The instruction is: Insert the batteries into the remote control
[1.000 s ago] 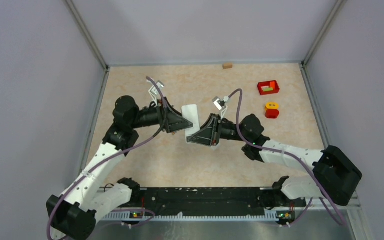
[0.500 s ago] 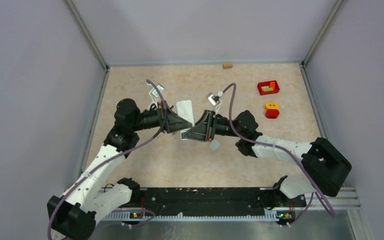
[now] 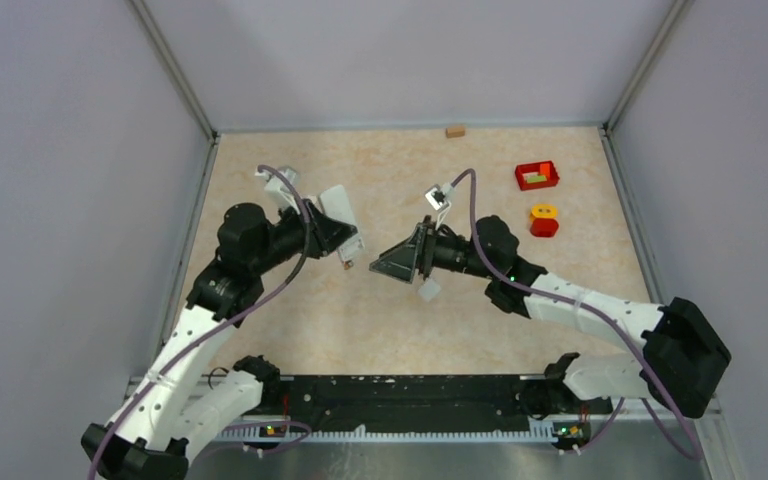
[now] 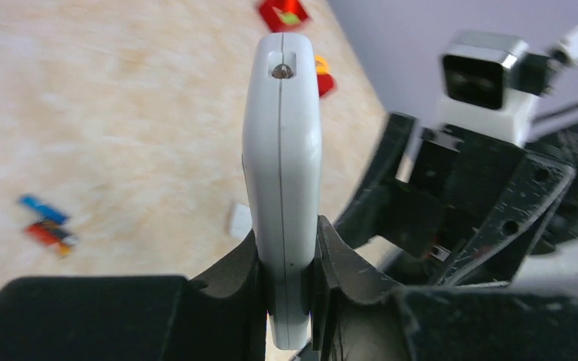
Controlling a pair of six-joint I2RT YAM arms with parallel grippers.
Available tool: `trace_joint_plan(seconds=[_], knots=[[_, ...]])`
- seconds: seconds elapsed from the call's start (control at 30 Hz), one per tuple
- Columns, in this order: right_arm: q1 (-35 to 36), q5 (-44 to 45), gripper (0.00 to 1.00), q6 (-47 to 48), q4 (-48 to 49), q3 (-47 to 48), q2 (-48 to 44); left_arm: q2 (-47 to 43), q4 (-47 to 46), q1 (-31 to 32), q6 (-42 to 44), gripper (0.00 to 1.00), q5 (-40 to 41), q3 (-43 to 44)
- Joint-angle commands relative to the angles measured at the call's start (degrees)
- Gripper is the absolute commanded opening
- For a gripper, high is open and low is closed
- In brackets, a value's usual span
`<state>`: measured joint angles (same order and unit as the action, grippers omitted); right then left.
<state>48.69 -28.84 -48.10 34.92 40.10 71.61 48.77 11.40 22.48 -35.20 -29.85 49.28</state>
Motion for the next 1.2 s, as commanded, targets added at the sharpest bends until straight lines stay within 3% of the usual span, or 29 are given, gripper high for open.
trace_joint_plan(seconds=[0.0,0.1,0.27,0.37,0.53,0.63,0.83,0.97,1.17], knots=[[0.51,12.12,0.6,8.13,-16.82,6.78,0.78,-3.95,10.09,-0.52,4.32,0.0,27.99,3.17],[1.78,16.88,0.41,8.93,-23.07,12.87,9.0,-5.8,14.3,-0.52,1.85,0.0,42.26,2.83],[4.07,28.23,0.27,9.59,-29.5,23.02,23.23,-9.35,16.48,-0.58,-0.56,0.0,50.67,1.77],[4.37,33.55,0.29,10.43,-31.36,28.2,30.18,-11.12,17.25,-0.54,-1.2,0.0,52.67,1.27],[4.73,35.91,0.49,14.5,-31.59,35.06,39.45,-11.98,18.9,-0.55,-1.27,0.0,53.18,1.14],[4.77,35.3,0.5,16.11,-31.52,37.27,42.79,-12.13,19.51,-0.54,-1.51,0.0,53.22,0.87],[4.93,34.37,0.43,17.68,-31.61,40.91,47.47,-12.52,19.63,-0.52,-1.89,0.0,52.79,0.31],[5.27,37.13,0.27,18.54,-32.26,42.97,49.85,-12.56,19.93,-0.55,-1.97,0.0,53.07,0.32],[5.76,37.41,0.27,20.74,-31.51,44.91,53.01,-12.63,20.63,-0.56,-1.7,0.0,53.5,0.8]])
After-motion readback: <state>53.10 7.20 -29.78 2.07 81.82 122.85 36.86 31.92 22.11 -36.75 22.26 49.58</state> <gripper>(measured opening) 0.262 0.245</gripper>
